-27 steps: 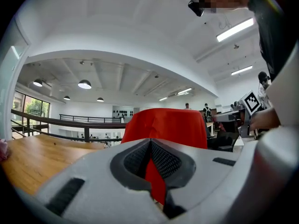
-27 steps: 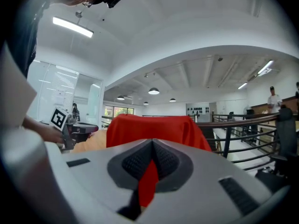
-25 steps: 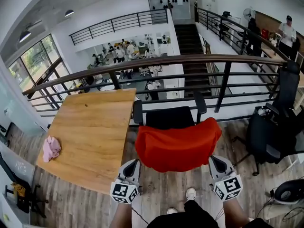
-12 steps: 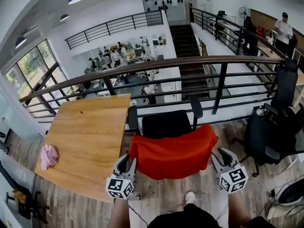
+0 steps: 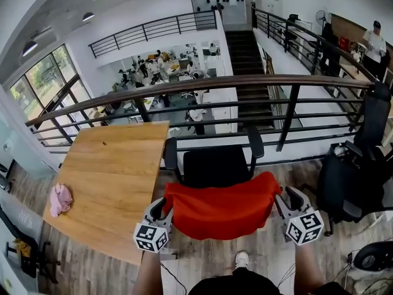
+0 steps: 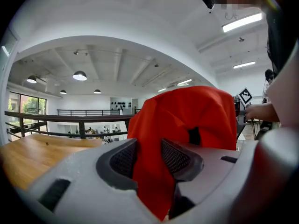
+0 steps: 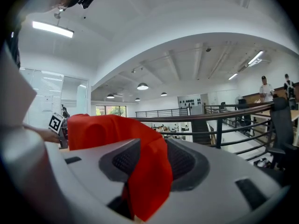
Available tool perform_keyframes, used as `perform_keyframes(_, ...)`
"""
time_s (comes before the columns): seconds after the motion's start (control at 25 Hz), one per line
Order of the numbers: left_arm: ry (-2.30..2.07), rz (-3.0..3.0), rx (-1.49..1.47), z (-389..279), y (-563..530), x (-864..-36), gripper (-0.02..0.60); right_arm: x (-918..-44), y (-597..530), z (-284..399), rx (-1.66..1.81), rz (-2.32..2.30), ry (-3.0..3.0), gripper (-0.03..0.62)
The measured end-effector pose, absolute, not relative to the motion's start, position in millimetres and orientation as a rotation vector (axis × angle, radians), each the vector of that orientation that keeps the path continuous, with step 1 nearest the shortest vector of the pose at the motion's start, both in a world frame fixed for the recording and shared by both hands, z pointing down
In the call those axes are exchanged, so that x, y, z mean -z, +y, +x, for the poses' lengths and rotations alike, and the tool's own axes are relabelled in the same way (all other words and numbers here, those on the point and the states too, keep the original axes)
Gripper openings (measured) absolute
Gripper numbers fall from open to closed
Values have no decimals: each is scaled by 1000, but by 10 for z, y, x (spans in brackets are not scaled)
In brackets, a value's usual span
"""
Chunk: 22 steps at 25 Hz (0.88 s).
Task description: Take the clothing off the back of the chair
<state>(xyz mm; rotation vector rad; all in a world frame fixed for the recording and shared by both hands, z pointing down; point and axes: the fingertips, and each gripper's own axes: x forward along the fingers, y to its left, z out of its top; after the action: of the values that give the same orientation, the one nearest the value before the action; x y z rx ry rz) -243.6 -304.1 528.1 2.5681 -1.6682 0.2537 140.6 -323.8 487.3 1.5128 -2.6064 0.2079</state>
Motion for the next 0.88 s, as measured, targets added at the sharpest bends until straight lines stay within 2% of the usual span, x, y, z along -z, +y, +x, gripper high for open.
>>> perform_keyframes(0.28, -1605, 2580, -251, -2325, -3247, -5350, 172, -5067, -3530, 1216, -225, 1333, -2625, 207)
perform_keyframes(0.36, -1536, 2599, -242, -2264, -3257, -5368, 154, -5077, -3575, 1142, -229, 1290, -2653, 210)
perform_keyframes(0.6, -1502, 2626, -263, -2217, -3285, -5354, 118, -5050, -3564, 970, -192, 1160, -2707, 115)
perform_keyframes(0.72, -1539, 2631, -275, -2224, -3266, -5334, 40, -5030, -3540, 993, -153, 1162, -2697, 41)
perform_keyframes(0.88, -1567, 2612, -244, -2254, -3249, -5325, 29, -5002, -3540, 1029, -120, 1209, -2672, 26)
